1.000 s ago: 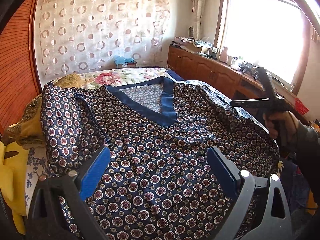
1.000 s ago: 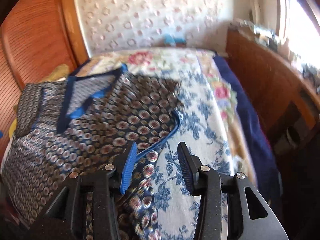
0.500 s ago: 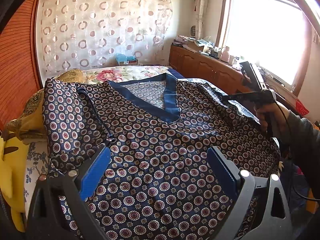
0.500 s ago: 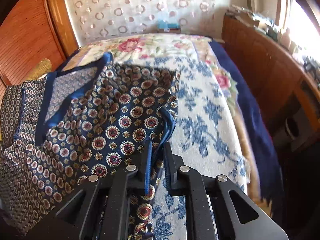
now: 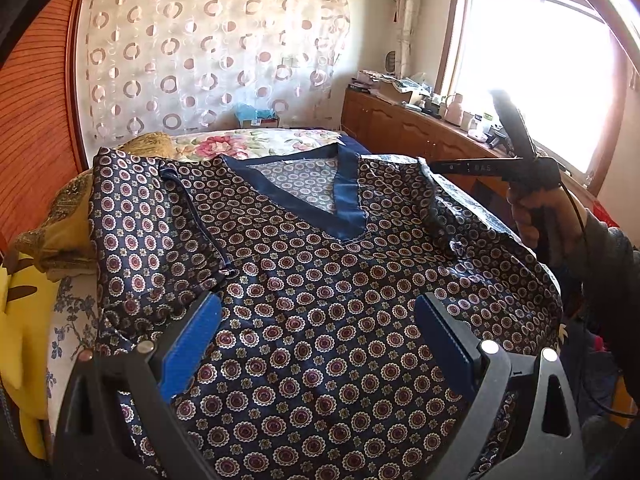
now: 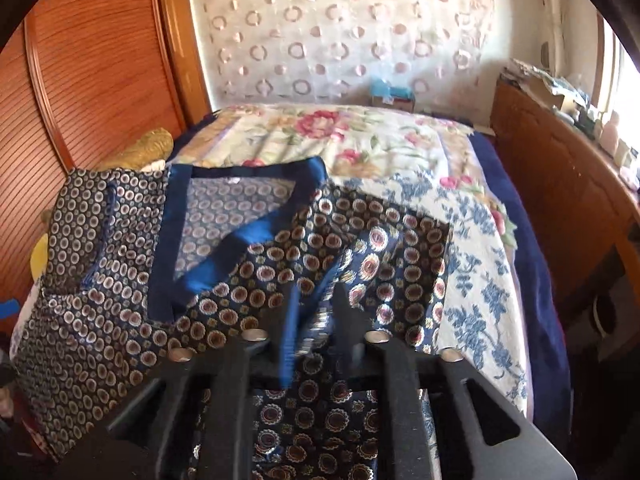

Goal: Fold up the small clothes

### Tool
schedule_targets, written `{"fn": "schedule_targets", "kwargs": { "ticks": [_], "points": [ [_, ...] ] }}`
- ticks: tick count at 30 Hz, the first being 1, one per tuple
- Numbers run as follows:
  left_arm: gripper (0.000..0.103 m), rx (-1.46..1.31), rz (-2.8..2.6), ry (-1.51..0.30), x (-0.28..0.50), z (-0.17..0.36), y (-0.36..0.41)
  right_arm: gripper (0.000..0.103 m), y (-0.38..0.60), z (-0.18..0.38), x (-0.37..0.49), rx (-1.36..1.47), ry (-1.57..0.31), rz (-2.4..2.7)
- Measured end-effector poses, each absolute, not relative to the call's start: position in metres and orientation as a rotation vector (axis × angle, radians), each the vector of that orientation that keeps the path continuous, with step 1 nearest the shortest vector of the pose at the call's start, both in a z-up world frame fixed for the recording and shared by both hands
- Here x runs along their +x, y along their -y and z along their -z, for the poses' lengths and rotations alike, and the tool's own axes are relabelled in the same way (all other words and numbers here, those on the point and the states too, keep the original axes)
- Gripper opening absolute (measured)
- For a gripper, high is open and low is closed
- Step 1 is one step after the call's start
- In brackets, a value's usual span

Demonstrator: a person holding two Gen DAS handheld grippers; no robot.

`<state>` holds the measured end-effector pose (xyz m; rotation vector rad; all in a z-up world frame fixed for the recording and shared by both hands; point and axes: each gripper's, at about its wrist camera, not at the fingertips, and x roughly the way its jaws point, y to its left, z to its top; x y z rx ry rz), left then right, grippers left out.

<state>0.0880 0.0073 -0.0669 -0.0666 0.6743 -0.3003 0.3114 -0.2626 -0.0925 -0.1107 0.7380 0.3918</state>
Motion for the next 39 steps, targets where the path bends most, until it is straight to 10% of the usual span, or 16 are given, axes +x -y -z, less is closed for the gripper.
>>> {"fn": "schedule_targets", "kwargs": {
  "ticks": [15,20,31,39],
  "points": [
    [0.098,-0.076,0.3,-0.679,0.09,0.072,-0.007,0.042,0.308,0.146,0.328,-0.122,-0.944,-0.263],
    [0.098,-0.077,0.297,-0.682,0.09,0.071,-0.008,0.004,0.312,0.145,0.325,-0.136,-0.918,-0.288],
    [0.098,-0.075,0.28,-0.681,0.094,0.071,-0.015,0.001,0.341,0.141,0.333,-0.14,-0.884,-0.171],
    [0.098,-0.044,0.196,-0.689,0.122,0.067,-0.05,0.052,0.346,0.135,0.351,-0.115,-0.835,-0.201]
  ]
}}
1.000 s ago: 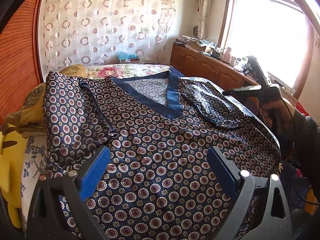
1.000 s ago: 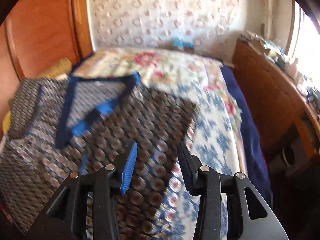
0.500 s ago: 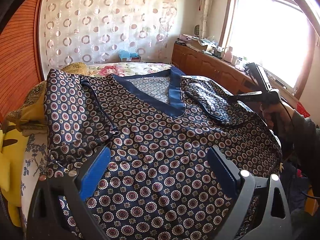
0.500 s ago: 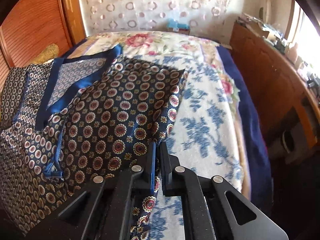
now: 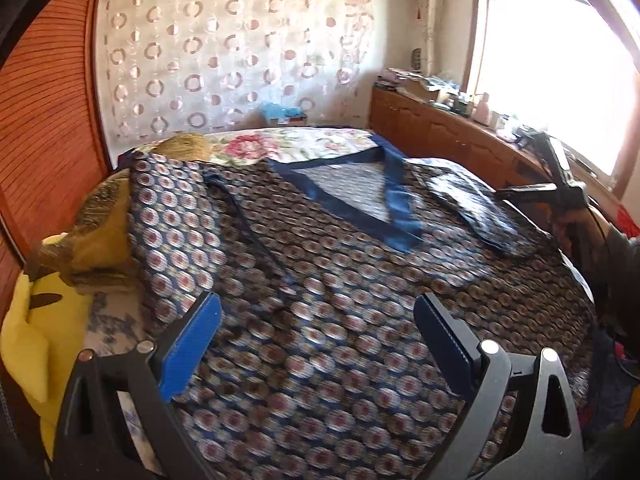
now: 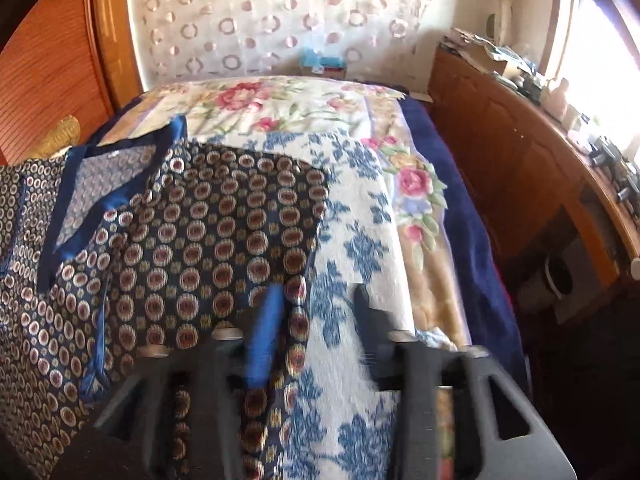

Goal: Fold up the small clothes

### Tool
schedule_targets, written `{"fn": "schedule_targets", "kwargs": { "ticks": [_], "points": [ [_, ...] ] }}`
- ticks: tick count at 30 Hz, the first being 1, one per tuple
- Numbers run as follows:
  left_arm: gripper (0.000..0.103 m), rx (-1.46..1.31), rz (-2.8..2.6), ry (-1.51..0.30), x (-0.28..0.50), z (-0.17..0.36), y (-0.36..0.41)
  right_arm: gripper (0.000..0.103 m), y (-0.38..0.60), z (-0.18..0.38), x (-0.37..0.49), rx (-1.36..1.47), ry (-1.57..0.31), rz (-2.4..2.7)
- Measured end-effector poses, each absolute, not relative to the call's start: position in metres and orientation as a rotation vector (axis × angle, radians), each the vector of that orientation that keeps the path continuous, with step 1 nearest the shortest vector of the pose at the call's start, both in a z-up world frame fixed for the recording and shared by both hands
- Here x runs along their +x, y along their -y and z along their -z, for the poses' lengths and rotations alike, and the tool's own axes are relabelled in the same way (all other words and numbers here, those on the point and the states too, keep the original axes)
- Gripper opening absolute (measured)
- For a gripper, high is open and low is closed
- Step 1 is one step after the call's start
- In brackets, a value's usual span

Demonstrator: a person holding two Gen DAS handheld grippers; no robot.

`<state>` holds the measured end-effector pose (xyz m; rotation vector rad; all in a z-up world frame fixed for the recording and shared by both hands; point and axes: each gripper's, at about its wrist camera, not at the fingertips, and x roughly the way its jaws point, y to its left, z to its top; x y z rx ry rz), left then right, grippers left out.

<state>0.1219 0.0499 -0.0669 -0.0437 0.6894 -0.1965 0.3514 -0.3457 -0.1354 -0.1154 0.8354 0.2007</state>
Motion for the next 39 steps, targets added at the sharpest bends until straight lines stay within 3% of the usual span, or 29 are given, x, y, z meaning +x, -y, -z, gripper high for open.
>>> {"fn": "schedule_targets", "kwargs": {
  "ticks": [10,19,27,30,32,35,39],
  "points": [
    [0.098,-0.057,0.072,-0.691,0.167,0.062,-0.104,0.052,0.336,0.156,0.378,-0.155,-0.853,-0.276],
    [0.098,-0.076,-0.017,-0.721,0.218,0.061,-0.146,0.065,0.338,0.16,0.383,-0.144,-0.848,-0.315],
    [0.097,-0.113,-0.014,-0.763,0.253,0.069,-0.165,0.066,0.338,0.16,0.384,-0.142,-0.849,-0.316],
    [0.079,-0.14,0.016,-0.771,0.261,0.069,-0.169,0.066,0.338,0.16,0.385,-0.141,-0.849,-0.318],
    [0.058,-0.141,0.012,-0.781,0.267,0.071,-0.171,0.066,0.337,0.16,0.384,-0.142,-0.848,-0.318],
    [0.044,-0.15,-0.026,-0.802,0.274,0.076,-0.18,0.066,0.337,0.16,0.384,-0.142,-0.848,-0.318],
    [0.038,-0.159,-0.021,-0.813,0.277,0.081,-0.187,0.066,0.338,0.16,0.384,-0.143,-0.848,-0.318]
  ]
}}
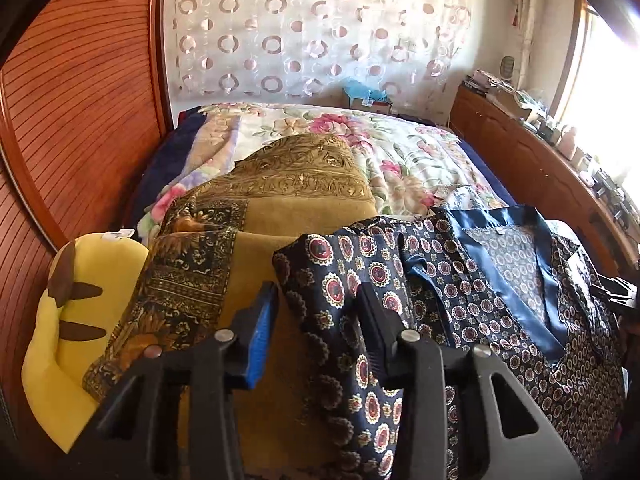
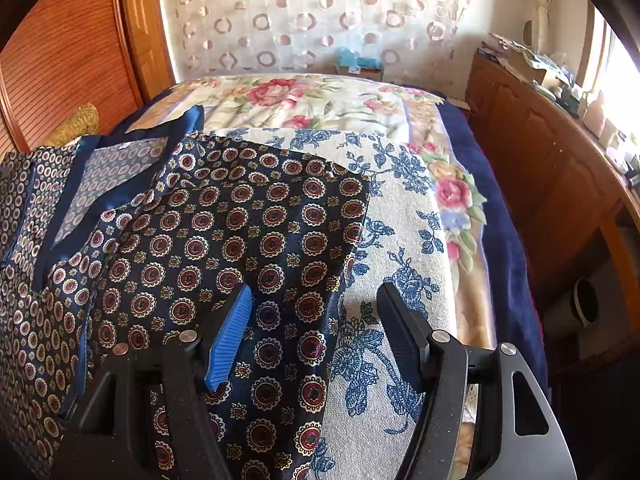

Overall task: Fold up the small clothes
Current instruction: 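Grasp the shirt hem with the left gripper while the right gripper grasps it too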

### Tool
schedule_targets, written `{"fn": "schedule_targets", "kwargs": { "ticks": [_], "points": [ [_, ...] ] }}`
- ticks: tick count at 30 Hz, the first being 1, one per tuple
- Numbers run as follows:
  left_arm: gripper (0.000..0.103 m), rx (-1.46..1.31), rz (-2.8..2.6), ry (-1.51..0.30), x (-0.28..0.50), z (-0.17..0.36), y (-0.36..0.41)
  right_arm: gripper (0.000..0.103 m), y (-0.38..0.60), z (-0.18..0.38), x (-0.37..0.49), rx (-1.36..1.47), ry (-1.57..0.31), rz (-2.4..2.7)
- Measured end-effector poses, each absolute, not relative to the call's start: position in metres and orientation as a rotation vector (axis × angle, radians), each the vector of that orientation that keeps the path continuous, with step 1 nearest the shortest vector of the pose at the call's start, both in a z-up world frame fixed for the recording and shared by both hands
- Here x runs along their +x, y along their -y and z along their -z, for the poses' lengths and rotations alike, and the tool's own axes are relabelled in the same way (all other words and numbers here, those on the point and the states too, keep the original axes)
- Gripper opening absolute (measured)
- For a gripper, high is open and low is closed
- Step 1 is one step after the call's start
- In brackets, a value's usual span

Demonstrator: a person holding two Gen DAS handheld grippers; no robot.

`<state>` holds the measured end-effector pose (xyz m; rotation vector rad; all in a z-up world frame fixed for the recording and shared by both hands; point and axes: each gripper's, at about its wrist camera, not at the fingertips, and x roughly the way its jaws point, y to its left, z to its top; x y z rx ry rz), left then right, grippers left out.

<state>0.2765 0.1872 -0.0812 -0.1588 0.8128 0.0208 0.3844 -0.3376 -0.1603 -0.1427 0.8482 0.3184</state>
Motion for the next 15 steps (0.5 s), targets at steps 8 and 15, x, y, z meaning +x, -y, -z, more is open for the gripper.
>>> {"fn": "schedule_targets", "kwargs": {
  "ticks": [8,15],
  "points": [
    [0.0,-0.076,0.063,-0.768,0.263,0.068,-0.161,0.066,0.328,0.159,0.409,-0.192,-0.894,-0.366],
    [0.0,-0.024,0.164,-0.71,0.23,0.049,-0.115,0.001,0.318,0.15,0.44,-0.176,-0.898,-0.337]
  ]
}}
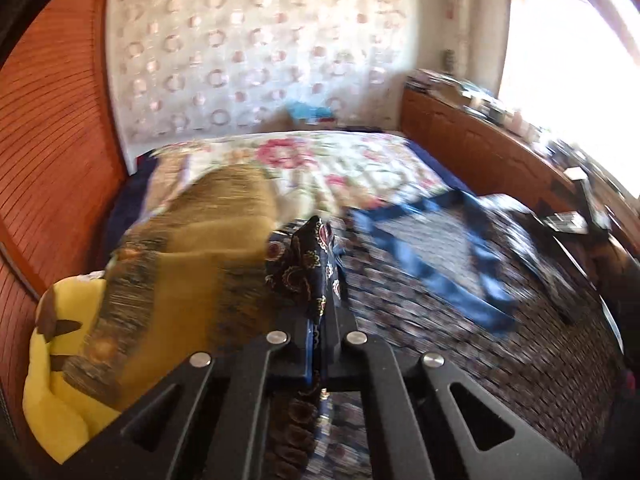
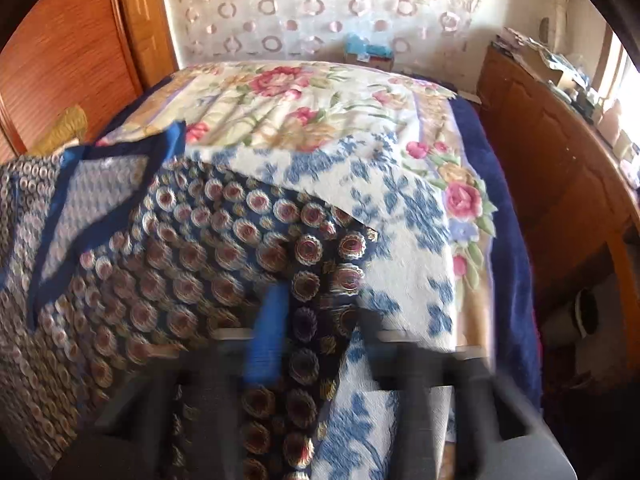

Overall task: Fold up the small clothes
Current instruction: 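Grasp the shirt hem with the left gripper while the right gripper grasps it too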

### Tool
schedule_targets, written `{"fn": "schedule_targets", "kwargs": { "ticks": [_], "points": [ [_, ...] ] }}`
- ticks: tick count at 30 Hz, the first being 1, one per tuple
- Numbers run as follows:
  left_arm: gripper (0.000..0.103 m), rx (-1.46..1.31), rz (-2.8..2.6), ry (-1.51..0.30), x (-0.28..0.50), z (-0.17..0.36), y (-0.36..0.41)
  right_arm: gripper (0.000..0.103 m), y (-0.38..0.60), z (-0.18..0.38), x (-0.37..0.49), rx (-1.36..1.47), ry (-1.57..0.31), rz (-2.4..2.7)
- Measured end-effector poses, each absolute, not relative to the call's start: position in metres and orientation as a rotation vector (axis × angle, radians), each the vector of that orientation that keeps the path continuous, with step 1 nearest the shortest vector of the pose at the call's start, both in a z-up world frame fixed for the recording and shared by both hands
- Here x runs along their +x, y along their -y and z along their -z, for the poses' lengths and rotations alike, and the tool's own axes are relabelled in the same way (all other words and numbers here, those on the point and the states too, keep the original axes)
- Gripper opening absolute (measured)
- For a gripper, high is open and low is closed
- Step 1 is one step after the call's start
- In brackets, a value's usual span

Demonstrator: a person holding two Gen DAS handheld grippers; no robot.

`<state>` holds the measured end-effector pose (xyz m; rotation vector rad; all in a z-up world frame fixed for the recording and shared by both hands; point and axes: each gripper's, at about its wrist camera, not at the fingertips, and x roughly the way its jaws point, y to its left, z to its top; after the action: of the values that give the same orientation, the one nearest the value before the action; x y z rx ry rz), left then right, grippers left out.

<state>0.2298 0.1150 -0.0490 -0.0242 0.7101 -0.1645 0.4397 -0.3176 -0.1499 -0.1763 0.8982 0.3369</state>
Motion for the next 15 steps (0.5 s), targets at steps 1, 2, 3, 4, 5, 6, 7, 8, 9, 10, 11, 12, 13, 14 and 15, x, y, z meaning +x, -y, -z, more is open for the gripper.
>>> {"fn": "schedule_targets", "kwargs": {
  "ticks": [1,2,3,4,5,6,7,8,9,10,11,12,13,14,15],
  "points": [
    [0.0,-0.018,0.18,-0.703,0.222,0.048,-0.108,0.001,0.313,0.147,0.436,-0.173,-0.874,-0.325],
    [0.0,-0.019,0.203,-0.7,0.214,0.047,-0.101,0.001,0.311,0.145,0.431,-0.163,-0.862,-0.336],
    [0.0,-0.022,0.221,-0.692,0.205,0.045,-0.096,0.001,0.309,0.142,0.424,-0.155,-0.843,-0.346],
    [0.0,-0.022,0.232,-0.687,0.197,0.043,-0.092,0.0,0.307,0.138,0.415,-0.151,-0.821,-0.348],
    [0.0,-0.025,0.241,-0.679,0.186,0.041,-0.089,0.0,0.306,0.132,0.404,-0.145,-0.795,-0.356],
    [0.0,-0.032,0.247,-0.673,0.179,0.039,-0.088,0.0,0.305,0.127,0.395,-0.141,-0.774,-0.364],
    [0.0,-0.036,0.251,-0.669,0.172,0.037,-0.086,0.0,0.305,0.12,0.384,-0.134,-0.749,-0.367],
    [0.0,-0.034,0.25,-0.661,0.161,0.036,-0.085,0.0,0.306,0.114,0.371,-0.116,-0.73,-0.382],
    [0.0,-0.038,0.253,-0.658,0.153,0.036,-0.085,0.0,0.306,0.109,0.362,-0.105,-0.717,-0.397],
    [0.0,-0.04,0.258,-0.657,0.144,0.036,-0.085,0.0,0.307,0.103,0.345,-0.099,-0.695,-0.413],
    [0.0,-0.04,0.255,-0.653,0.138,0.037,-0.085,0.0,0.307,0.1,0.337,-0.098,-0.69,-0.425],
    [0.0,-0.041,0.253,-0.647,0.129,0.038,-0.085,0.0,0.306,0.096,0.324,-0.102,-0.68,-0.429],
    [0.0,-0.045,0.255,-0.646,0.123,0.038,-0.085,0.0,0.306,0.094,0.315,-0.1,-0.672,-0.427],
    [0.0,-0.052,0.254,-0.642,0.116,0.039,-0.087,0.0,0.308,0.092,0.305,-0.091,-0.669,-0.433],
    [0.0,-0.059,0.251,-0.634,0.107,0.04,-0.087,0.0,0.309,0.091,0.298,-0.084,-0.666,-0.437]
  ]
}}
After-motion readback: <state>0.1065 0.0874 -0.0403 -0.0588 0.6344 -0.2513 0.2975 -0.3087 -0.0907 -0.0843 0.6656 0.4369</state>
